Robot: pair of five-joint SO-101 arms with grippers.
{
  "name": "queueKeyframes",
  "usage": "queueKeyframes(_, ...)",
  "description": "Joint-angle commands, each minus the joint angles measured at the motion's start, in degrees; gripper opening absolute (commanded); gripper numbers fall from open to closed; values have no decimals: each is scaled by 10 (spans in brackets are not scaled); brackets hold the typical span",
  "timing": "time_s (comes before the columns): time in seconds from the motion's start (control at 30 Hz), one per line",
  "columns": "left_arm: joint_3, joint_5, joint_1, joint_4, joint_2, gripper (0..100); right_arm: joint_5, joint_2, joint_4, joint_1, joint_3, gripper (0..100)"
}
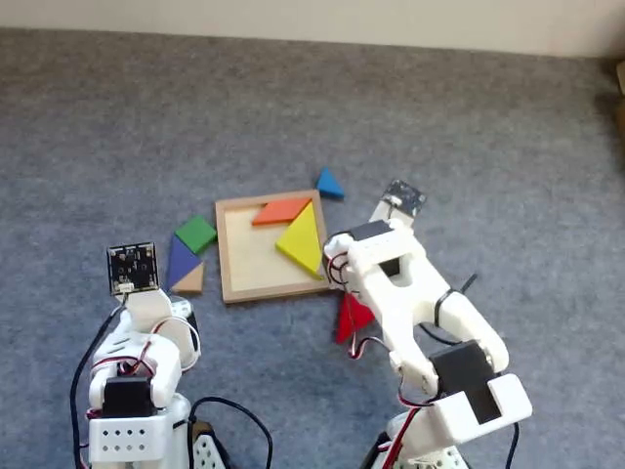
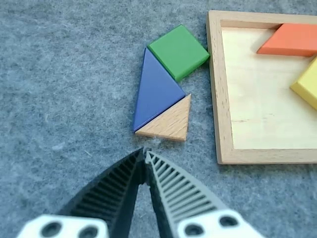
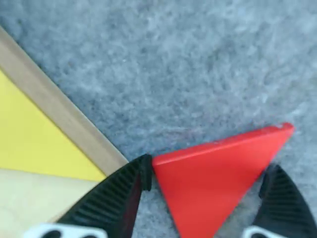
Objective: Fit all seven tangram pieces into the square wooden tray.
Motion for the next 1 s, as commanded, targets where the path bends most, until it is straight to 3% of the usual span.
queueKeyframes(0.0, 12, -4, -8, 2, -1, 5, 5, -4, -35, 9, -30, 339)
queueKeyframes(0.27, 12, -4, -8, 2, -1, 5, 5, -5, -50, 10, 5, 331)
queueKeyframes(0.47, 12, -4, -8, 2, -1, 5, 8, -5, -50, 28, 6, 221)
queueKeyframes(0.83, 12, -4, -8, 2, -1, 5, 16, -11, -46, 26, 0, 221)
queueKeyframes(0.97, 12, -4, -8, 2, -1, 5, 46, -10, -46, -10, 0, 221)
